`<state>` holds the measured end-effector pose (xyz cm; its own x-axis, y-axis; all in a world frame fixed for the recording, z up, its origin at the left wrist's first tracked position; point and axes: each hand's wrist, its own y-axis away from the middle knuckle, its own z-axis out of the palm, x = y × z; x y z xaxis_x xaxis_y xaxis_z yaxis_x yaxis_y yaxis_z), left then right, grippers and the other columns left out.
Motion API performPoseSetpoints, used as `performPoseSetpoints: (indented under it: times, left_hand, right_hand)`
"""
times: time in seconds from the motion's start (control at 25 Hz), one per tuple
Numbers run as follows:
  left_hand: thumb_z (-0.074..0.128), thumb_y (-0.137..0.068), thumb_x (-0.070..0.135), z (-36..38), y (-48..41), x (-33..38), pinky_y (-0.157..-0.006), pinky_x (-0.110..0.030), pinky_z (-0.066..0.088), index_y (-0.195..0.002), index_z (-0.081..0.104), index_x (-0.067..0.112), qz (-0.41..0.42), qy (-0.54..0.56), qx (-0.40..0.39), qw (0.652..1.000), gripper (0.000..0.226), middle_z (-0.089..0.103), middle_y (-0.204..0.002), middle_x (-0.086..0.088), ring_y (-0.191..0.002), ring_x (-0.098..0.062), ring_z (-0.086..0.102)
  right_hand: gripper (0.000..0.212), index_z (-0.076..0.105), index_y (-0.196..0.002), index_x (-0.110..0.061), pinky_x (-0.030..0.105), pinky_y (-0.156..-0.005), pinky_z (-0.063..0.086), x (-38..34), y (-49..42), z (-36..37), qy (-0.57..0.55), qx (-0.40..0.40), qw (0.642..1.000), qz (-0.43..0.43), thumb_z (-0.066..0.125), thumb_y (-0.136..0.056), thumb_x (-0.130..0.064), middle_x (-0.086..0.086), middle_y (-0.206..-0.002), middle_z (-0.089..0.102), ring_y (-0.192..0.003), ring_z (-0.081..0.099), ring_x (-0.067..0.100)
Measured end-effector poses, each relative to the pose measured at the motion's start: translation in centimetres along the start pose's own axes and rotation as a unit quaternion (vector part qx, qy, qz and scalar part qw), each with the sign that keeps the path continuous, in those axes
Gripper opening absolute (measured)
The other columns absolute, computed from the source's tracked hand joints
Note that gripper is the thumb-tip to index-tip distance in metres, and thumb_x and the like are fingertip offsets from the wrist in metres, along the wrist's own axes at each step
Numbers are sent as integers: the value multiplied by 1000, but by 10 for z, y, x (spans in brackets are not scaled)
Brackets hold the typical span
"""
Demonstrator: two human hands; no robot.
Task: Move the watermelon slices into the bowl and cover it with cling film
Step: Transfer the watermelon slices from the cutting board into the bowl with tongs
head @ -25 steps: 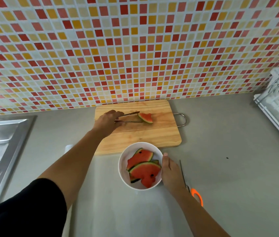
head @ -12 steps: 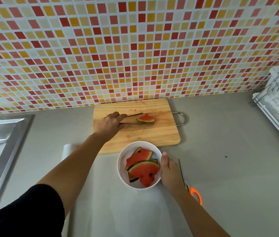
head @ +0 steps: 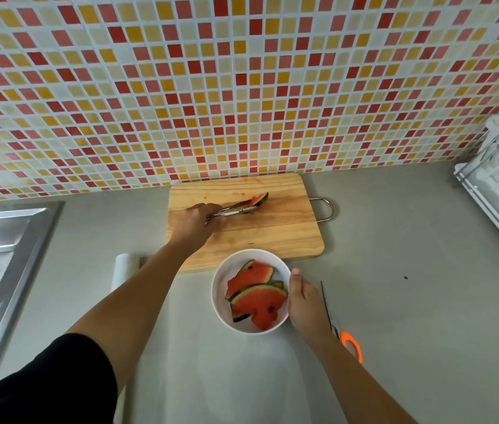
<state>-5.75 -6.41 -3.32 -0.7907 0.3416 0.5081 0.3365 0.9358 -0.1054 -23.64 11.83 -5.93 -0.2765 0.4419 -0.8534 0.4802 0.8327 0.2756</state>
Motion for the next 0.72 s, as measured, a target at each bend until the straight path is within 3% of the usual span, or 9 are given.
performPoseSetpoints:
  times: [0.12,0.2,0.4,0.56,0.72]
  left_hand:
    - [60,-91,24,-10,7,-5,-72,-22,38,-116,66,14,17,5,10,1000,27,69,-105,-8,-83,-15,54]
    - [60,-91,23,-17,15,-6,-75,-25,41,-115,66,12,33,-1,15,999,27,70,-105,-10,-87,-22,59]
    - [62,-90,18,-40,48,-3,-73,-29,47,-112,68,8,59,2,58,997,25,70,-100,-12,-84,-27,63]
    - [67,-86,13,-46,86,-2,-65,-24,41,-106,71,6,104,-21,59,993,21,70,-87,-12,-70,-28,63]
    - [67,-86,12,-45,94,-6,-65,-25,40,-105,72,6,50,-3,93,994,20,70,-88,-14,-70,-29,62]
  right_hand:
    - [52,56,-72,-3,20,-59,40,-1,0,-1,0,-10,1000,1,26,-99,-37,5,-66,61,-67,58,19]
    - [52,57,-71,-5,16,-55,39,-2,0,-2,4,-16,1000,2,26,-99,-37,2,-64,61,-64,58,14]
    - [50,47,-63,-10,25,-56,38,-6,2,-5,9,-22,1000,-13,24,-99,-37,2,-59,54,-58,52,14]
    - [49,44,-63,-9,26,-54,36,-7,4,-4,19,-16,1000,-17,25,-99,-36,2,-58,51,-57,49,14]
    - [49,40,-60,-10,27,-55,35,-5,4,-3,21,-15,1000,-18,25,-99,-35,3,-56,49,-56,48,16]
